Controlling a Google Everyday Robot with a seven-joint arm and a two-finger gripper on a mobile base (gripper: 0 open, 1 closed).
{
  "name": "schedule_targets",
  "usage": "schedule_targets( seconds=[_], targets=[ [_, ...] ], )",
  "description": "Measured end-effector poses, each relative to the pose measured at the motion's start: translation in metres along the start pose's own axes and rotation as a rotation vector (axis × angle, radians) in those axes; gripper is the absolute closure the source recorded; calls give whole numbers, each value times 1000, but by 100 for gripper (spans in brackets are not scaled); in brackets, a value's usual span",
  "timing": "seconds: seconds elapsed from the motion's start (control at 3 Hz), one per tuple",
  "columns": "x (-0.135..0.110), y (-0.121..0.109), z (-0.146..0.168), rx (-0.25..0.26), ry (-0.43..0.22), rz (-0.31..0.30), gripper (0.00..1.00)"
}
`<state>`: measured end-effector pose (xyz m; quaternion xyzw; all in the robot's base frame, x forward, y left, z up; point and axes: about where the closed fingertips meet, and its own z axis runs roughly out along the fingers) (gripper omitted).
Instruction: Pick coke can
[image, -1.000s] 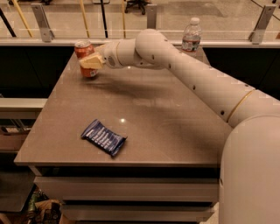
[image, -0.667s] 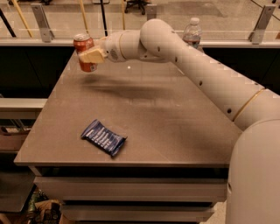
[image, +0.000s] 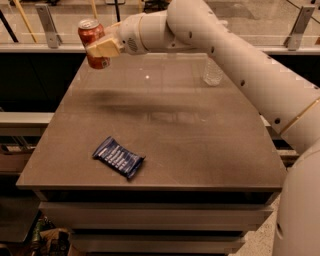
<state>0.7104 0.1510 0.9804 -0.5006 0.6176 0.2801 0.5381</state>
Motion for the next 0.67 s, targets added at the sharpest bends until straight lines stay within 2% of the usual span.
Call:
schedule_targets(
  seconds=[0.33,0.67],
  targets=[
    [-24,8,-19,3,-16,-57,100],
    [-24,8,-19,3,-16,-57,100]
  ],
)
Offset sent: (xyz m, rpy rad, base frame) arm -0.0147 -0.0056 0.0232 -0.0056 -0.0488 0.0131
